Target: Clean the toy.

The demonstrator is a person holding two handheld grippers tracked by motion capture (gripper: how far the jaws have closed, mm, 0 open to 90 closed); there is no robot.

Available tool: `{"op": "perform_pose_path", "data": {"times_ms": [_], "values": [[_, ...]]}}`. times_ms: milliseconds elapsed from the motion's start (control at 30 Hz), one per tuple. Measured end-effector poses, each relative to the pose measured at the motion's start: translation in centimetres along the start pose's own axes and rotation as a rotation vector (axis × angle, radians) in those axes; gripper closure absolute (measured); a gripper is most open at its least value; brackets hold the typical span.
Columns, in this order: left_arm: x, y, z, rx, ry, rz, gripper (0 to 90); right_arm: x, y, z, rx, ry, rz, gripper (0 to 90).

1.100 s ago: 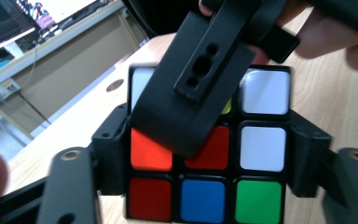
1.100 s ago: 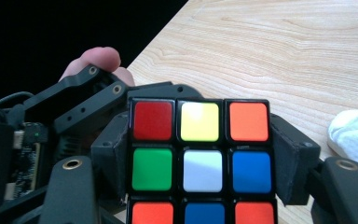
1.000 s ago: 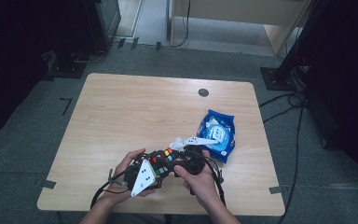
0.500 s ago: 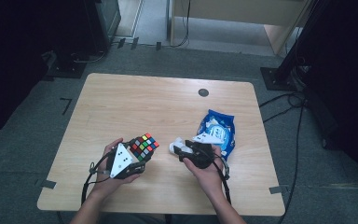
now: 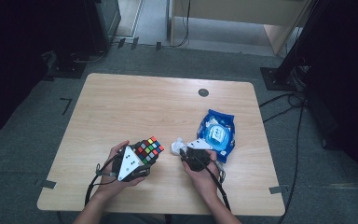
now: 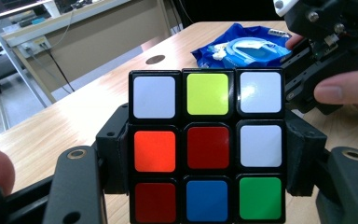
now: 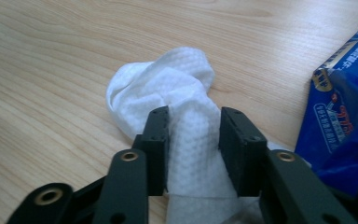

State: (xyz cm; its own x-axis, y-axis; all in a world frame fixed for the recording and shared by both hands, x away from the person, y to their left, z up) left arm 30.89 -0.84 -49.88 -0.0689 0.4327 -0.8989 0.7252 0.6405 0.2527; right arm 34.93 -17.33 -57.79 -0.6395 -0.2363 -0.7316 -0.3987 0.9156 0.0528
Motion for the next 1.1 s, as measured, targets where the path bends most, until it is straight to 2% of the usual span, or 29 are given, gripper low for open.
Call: {"op": "perform_pose_path", "data": {"times_ms": [67, 100, 133, 167, 267, 300, 333, 367, 400, 433, 467, 500, 533, 567, 600, 633, 667, 733, 800, 900, 933, 1033, 1100], "values": [[0.0, 0.0, 0.0, 0.004, -0.001, -0.003, 34.1, 0.0, -0.1, 0.0, -0.001, -0.008, -0.012, 76.2], [0.0, 0.0, 0.0, 0.004, -0.001, -0.003, 34.1, 0.0, -0.1, 0.0, -0.001, -0.008, -0.012, 76.2], [0.0, -0.1, 0.0, 0.006, -0.001, -0.005, 34.1, 0.0, -0.4, -0.1, -0.003, -0.004, -0.008, 85.5], [0.0, -0.1, 0.0, 0.006, -0.001, -0.005, 34.1, 0.0, -0.4, -0.1, -0.003, -0.004, -0.008, 85.5], [-0.1, -0.2, 0.0, 0.012, -0.005, -0.005, 34.1, -0.4, -0.2, -0.8, -0.074, -0.026, 0.024, 87.8], [-0.1, -0.2, 0.0, 0.012, -0.005, -0.005, 34.1, -0.4, -0.2, -0.8, -0.074, -0.026, 0.024, 87.8], [-0.1, -0.2, 0.0, 0.017, -0.008, -0.012, 34.1, -1.4, 0.3, -2.1, -0.115, -0.084, 0.029, 87.9], [-0.1, -0.2, 0.0, 0.017, -0.008, -0.012, 34.1, -1.4, 0.3, -2.1, -0.115, -0.084, 0.029, 87.9], [-0.2, -0.3, 0.1, 0.022, -0.011, -0.015, 34.1, -2.9, 1.4, -3.9, -0.173, -0.155, 0.023, 87.9], [-0.2, -0.3, 0.1, 0.022, -0.011, -0.015, 34.1, -2.9, 1.4, -3.9, -0.173, -0.155, 0.023, 87.9], [-0.2, -0.4, 0.1, 0.028, -0.012, -0.015, 34.1, -4.4, 2.6, -6.0, -0.222, -0.224, 0.007, 87.9], [-0.2, -0.4, 0.1, 0.028, -0.012, -0.015, 34.1, -4.4, 2.6, -6.0, -0.222, -0.224, 0.007, 87.9], [-0.2, -0.5, 0.1, 0.033, -0.014, -0.016, 34.1, -5.8, 4.1, -8.2, -0.287, -0.294, -0.006, 87.9], [-0.5, -0.9, 0.1, 0.044, -0.023, -0.017, 34.2, -6.4, 4.9, -9.1, -0.322, -0.321, -0.016, 87.9], [-0.6, -1.2, 0.1, 0.052, -0.029, -0.012, 34.1, -6.7, 5.8, -9.9, -0.353, -0.340, -0.022, 87.9], [-0.6, -1.2, 0.1, 0.052, -0.029, -0.012, 34.1, -6.7, 5.8, -9.9, -0.353, -0.340, -0.022, 87.9], [-0.9, -1.8, 0.1, 0.067, -0.038, -0.002, 34.1, -7.1, 7.4, -11.1, -0.402, -0.365, -0.059, 87.9], [-1.3, -2.5, 0.0, 0.081, -0.045, 0.009, 34.1, -7.1, 8.8, -11.6, -0.435, -0.368, -0.083, 87.9], [-1.6, -2.9, -0.1, 0.090, -0.056, 0.025, 34.1, -7.0, 9.5, -11.6, -0.443, -0.367, -0.097, 87.8], [-1.7, -3.1, -0.2, 0.087, -0.058, 0.035, 34.2, -6.8, 9.6, -11.3, -0.442, -0.368, -0.091, 87.8], [-1.8, -3.2, -0.4, 0.102, -0.067, 0.030, 34.2, -6.8, 9.0, -11.0, -0.425, -0.363, -0.077, 87.8], [-1.8, -3.1, -0.4, 0.099, -0.066, 0.034, 34.2, -6.7, 8.3, -10.5, -0.413, -0.356, -0.059, 87.8], [-1.8, -2.9, -0.5, 0.100, -0.067, 0.027, 34.2, -6.5, 7.4, -9.9, -0.379, -0.338, -0.051, 87.8]]}}
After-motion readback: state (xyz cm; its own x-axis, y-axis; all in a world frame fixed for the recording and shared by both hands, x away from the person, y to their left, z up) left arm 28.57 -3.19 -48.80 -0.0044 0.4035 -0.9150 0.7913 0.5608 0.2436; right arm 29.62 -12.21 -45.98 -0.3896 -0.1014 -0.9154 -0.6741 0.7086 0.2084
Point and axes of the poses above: each handheld gripper's, and its own axes: z roughly forward along the jaws, x roughly out of its underside, y roughly to its left, the point moved 9 cm from there along z, roughly forward along the jaws, and after that the axes turned 3 degrees about y, right-handed, at the moved point
